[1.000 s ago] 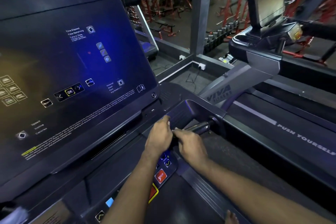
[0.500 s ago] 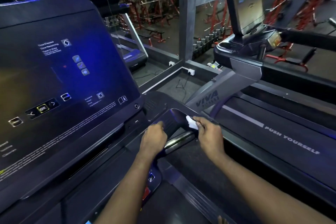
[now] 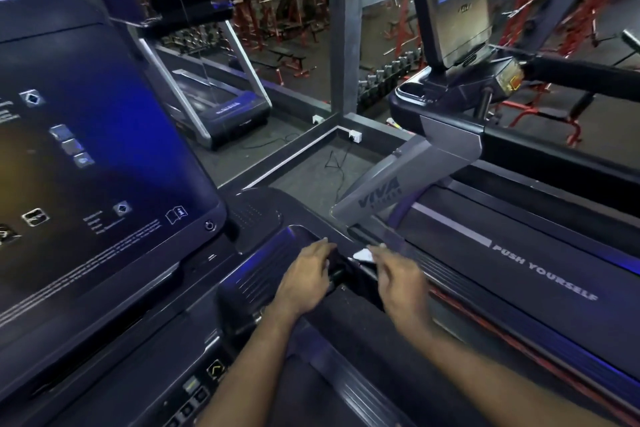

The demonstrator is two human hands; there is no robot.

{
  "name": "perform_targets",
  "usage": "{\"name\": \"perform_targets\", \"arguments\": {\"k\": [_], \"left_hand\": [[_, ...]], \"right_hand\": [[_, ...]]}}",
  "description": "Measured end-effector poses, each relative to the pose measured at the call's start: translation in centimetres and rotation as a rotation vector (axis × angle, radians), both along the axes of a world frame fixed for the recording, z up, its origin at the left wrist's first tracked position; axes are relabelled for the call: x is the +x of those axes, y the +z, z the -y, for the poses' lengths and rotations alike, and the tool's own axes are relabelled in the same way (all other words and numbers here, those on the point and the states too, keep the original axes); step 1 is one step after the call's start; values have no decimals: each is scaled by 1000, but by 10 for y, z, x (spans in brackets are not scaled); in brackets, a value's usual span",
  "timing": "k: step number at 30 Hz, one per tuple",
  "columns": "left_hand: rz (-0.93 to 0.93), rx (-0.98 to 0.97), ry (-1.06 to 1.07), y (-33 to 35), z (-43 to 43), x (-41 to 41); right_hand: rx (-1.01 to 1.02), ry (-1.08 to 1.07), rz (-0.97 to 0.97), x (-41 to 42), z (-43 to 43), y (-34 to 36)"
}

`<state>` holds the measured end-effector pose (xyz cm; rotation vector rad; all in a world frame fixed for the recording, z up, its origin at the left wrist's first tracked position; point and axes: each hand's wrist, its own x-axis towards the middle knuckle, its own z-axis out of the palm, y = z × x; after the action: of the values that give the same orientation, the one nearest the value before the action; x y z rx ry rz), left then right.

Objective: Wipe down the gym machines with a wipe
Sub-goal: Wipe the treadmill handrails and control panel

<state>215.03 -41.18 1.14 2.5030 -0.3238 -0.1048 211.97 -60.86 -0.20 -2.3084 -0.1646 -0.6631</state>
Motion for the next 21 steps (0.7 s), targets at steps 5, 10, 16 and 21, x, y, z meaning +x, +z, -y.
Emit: {"name": "perform_targets", "arguments": {"k": [5, 10, 16, 21], "left_hand": [[70, -29, 10, -16, 13, 11], [58, -19, 29, -32, 10, 17], [53, -53, 23, -34, 10, 16], [26, 5, 21, -31, 13, 15]], "right_hand": [[293, -153, -27, 44, 21, 28], [-65, 200, -126, 24, 13, -8], [17, 124, -113, 20, 5, -8], [-316, 64, -234, 33, -18, -27]]}}
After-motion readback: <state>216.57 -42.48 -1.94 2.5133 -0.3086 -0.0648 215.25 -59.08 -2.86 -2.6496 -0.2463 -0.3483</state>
